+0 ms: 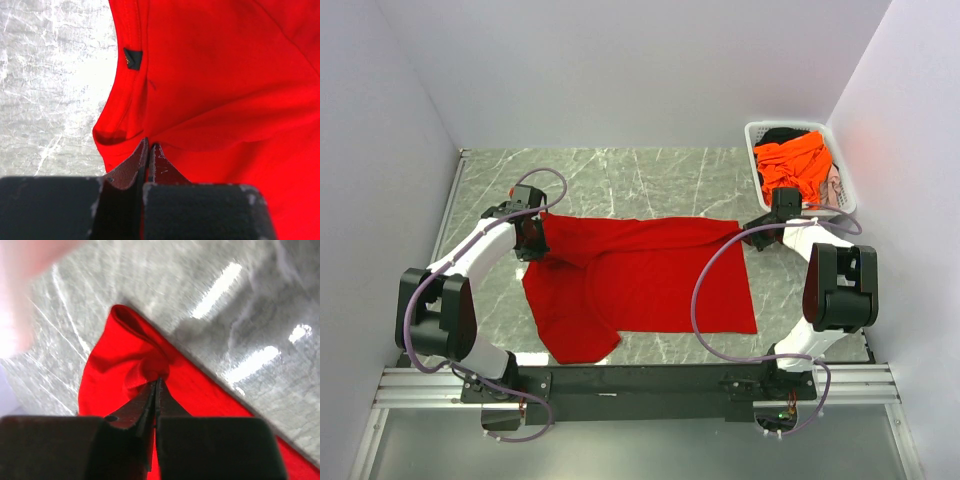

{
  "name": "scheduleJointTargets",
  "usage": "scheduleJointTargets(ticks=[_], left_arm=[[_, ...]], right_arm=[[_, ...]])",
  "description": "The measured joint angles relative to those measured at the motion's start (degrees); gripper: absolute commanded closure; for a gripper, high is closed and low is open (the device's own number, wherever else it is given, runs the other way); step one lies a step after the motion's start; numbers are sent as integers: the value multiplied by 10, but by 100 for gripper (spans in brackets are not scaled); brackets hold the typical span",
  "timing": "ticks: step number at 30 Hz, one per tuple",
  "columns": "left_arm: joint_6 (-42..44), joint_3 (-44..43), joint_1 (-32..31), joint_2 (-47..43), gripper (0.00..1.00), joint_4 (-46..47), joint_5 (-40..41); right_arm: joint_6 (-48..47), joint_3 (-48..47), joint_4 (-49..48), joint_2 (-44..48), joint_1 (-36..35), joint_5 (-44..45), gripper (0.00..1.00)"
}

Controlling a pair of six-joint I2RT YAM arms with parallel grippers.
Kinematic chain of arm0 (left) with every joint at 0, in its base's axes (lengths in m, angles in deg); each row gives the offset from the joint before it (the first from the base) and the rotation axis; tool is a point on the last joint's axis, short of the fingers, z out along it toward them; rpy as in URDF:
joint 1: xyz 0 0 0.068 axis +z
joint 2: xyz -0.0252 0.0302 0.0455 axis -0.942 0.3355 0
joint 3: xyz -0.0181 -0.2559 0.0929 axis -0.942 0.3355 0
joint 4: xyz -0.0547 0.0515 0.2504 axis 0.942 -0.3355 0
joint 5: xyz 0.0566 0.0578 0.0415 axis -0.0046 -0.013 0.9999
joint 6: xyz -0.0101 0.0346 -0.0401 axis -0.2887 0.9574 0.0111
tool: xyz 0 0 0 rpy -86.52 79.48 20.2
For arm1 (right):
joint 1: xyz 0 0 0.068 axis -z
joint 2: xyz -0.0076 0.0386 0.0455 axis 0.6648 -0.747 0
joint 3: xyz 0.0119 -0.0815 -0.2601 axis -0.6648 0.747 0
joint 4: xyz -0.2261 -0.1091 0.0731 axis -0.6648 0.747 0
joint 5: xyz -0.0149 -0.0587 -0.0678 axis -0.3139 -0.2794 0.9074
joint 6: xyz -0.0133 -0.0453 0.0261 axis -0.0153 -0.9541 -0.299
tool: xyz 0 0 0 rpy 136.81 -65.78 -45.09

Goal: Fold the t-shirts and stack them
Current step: Fold the tshirt

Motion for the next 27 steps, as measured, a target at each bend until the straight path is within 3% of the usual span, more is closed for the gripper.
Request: scheduleJointTargets(ticks=[14,17,23,27], left_arm=[[-9,9,0,-1,99,0,0],[-15,18,0,-4,99,-1,0],[-24,35,0,-26,99,-3,0],[-32,38,0,-45,99,-7,0]], right_arm=[[-100,21,13,17,0,38,100],[-114,35,12,17,0,41,91],[-136,44,18,21,0,44,58],[-148,43,37,47,0,55,52]])
